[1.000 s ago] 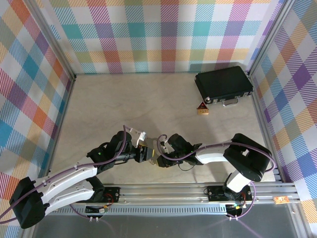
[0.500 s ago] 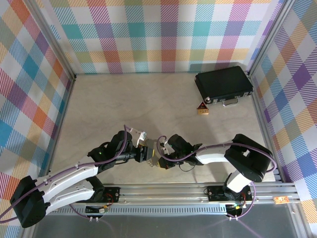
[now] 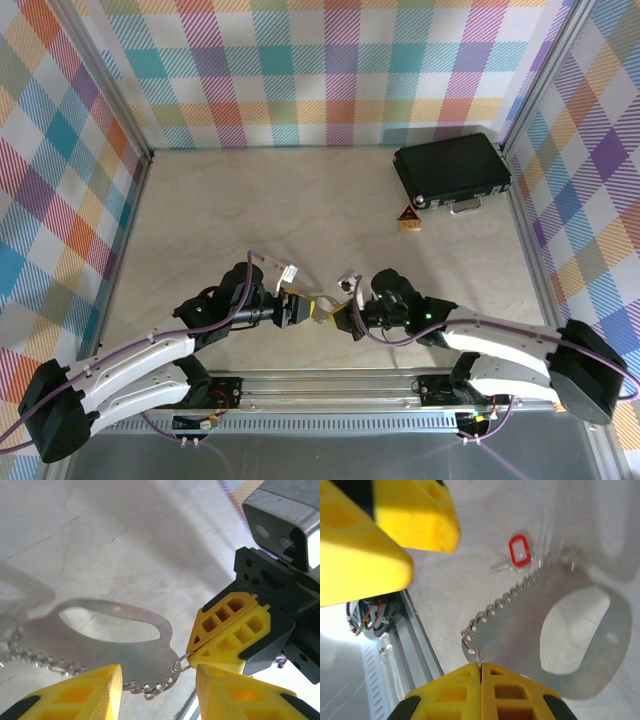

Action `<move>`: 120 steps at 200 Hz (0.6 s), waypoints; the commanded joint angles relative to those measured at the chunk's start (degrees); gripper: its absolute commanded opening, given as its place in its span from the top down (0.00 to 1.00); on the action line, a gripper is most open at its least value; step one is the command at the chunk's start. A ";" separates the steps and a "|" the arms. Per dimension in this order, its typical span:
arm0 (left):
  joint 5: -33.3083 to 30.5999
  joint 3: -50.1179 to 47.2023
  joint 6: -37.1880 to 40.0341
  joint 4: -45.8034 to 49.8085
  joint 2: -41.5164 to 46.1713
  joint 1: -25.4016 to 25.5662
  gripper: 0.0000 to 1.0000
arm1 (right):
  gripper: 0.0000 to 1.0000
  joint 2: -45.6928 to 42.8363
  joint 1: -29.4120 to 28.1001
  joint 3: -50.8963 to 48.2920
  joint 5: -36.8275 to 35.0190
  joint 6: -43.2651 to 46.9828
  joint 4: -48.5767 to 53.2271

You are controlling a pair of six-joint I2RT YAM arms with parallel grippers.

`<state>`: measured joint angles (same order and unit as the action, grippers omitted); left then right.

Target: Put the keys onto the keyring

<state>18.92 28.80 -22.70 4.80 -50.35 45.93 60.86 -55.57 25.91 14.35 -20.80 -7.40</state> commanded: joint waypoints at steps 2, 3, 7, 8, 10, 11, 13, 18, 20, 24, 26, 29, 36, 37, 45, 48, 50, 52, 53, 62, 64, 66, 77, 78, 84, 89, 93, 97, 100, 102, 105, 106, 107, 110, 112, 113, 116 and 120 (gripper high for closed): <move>5.27 1.06 1.18 -5.49 2.73 0.37 0.57 | 1.00 -7.35 -0.34 -1.94 0.60 5.44 -0.08; 5.44 1.08 1.17 -5.54 2.72 0.42 0.57 | 1.00 -7.69 -0.33 -2.01 0.64 5.56 -0.21; 5.86 1.16 1.33 -5.85 2.92 0.57 0.57 | 1.00 -9.15 -0.33 -2.36 1.13 5.81 -0.54; 5.95 1.17 1.34 -5.94 2.99 0.57 0.57 | 1.00 -9.52 -0.33 -2.49 1.21 5.84 -0.66; 6.15 1.22 1.47 -6.12 3.02 0.67 0.57 | 1.00 -10.21 -0.33 -2.63 1.39 6.07 -0.86; 6.23 1.28 1.54 -6.16 3.04 0.71 0.57 | 1.00 -10.53 -0.33 -2.71 1.47 6.09 -0.99; 6.49 1.38 1.52 -6.37 3.06 0.86 0.57 | 1.00 -11.03 -0.33 -2.82 1.65 6.18 -1.27; 6.80 1.59 1.83 -6.53 2.98 1.11 0.57 | 1.00 -12.85 -0.32 -3.18 1.86 6.48 -1.70; 6.89 1.67 1.86 -6.66 2.98 1.27 0.57 | 1.00 -13.53 -0.33 -3.27 1.96 6.58 -1.84; 7.12 1.90 2.17 -6.72 2.88 1.41 0.57 | 1.00 -14.71 -0.33 -3.32 2.08 6.81 -2.00; 7.21 2.06 2.25 -6.79 2.84 1.57 0.57 | 1.00 -15.24 -0.33 -3.32 2.15 6.97 -2.07; 7.33 2.27 2.41 -6.96 2.66 1.76 0.57 | 1.00 -16.04 -0.39 -3.32 2.17 7.15 -2.01; 7.64 2.76 2.78 -7.23 2.26 2.26 0.58 | 1.00 -17.52 -0.32 -3.17 2.17 7.78 -1.66; 7.72 2.85 2.89 -7.33 2.18 2.29 0.58 | 1.00 -17.70 -0.32 -3.12 2.17 7.83 -1.61; 8.18 3.31 3.22 -7.98 1.57 2.94 0.58 | 1.00 -18.78 -0.33 -2.83 2.17 8.48 -1.09; 8.34 3.51 3.30 -8.35 1.44 3.24 0.59 | 1.00 -19.25 -0.33 -2.72 2.17 8.69 -0.94; 8.44 3.65 3.37 -8.54 1.29 3.45 0.59 | 1.00 -19.50 -0.35 -2.65 2.17 8.80 -0.88; 8.58 3.75 3.47 -8.81 1.06 3.57 0.59 | 1.00 -19.78 -0.33 -2.58 2.13 8.94 -0.80; 8.67 3.82 3.51 -8.91 1.01 3.65 0.59 | 1.00 -19.84 -0.33 -2.56 2.11 9.03 -0.79; 9.20 4.27 3.83 -9.96 0.35 4.44 0.59 | 1.00 -20.78 -0.37 -2.40 1.71 9.19 -0.76; 9.27 4.37 3.87 -10.20 0.21 4.67 0.59 | 1.00 -21.02 -0.34 -2.32 1.60 9.19 -0.84; 9.44 4.46 4.00 -10.39 0.00 4.80 0.59 | 1.00 -21.19 -0.35 -2.35 1.52 9.22 -0.97; 10.31 4.86 4.24 -11.77 -0.78 5.64 0.59 | 1.00 -22.34 -0.33 -2.49 0.90 9.12 -1.69; 10.37 4.91 4.24 -11.84 -0.84 5.69 0.59 | 1.00 -22.48 -0.33 -2.51 0.88 9.07 -1.80; 10.77 4.95 4.33 -12.74 -1.13 6.11 0.59 | 1.00 -23.21 -0.33 -2.62 0.51 8.89 -2.53; 11.12 5.03 4.37 -13.51 -1.39 6.47 0.59 | 1.00 -23.81 -0.33 -2.75 0.28 8.64 -3.38; 11.38 5.04 4.47 -14.12 -1.48 6.74 0.59 | 1.00 -24.27 -0.33 -2.94 0.01 8.31 -4.14; 11.62 5.04 4.37 -14.66 -1.58 6.93 0.59 | 1.00 -24.71 -0.28 -3.09 -0.15 8.07 -4.90; 11.77 5.04 4.47 -15.20 -1.69 7.09 0.59 | 1.00 -25.00 -0.32 -3.26 -0.31 7.87 -5.58; 11.83 5.04 4.45 -15.44 -1.73 7.25 0.59 | 1.00 -25.13 -0.33 -3.37 -0.36 7.70 -6.06; 12.04 5.04 4.45 -15.99 -1.70 7.43 0.59 | 1.00 -25.45 -0.26 -3.53 -0.39 7.51 -6.70; 12.07 5.04 4.44 -16.15 -1.69 7.47 0.59 | 1.00 -25.53 -0.29 -3.56 -0.38 7.48 -6.94; 12.09 5.04 4.43 -16.32 -1.78 7.53 0.59 | 1.00 -25.57 -0.31 -3.57 -0.42 7.46 -7.20; 12.18 5.09 4.50 -16.70 -1.84 7.67 0.59 | 1.00 -25.83 -0.33 -3.73 -0.47 7.24 -7.74; 12.24 5.12 4.57 -16.94 -1.81 7.83 0.59 | 1.00 -25.96 -0.33 -3.78 -0.46 7.10 -8.25; 12.30 5.12 4.54 -17.06 -1.79 7.84 0.59 | 1.00 -26.05 -0.33 -3.81 -0.46 7.05 -8.38; 12.39 5.19 4.57 -17.43 -1.77 7.98 0.59 | 1.00 -26.26 -0.33 -3.91 -0.48 6.86 -8.93; 12.54 5.30 4.70 -17.87 -1.64 8.11 0.59 | 1.00 -26.43 -0.33 -3.94 -0.32 6.75 -9.64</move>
<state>28.67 31.97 -19.62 -6.90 -52.14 52.84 36.40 -55.57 22.68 14.63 -13.45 -9.30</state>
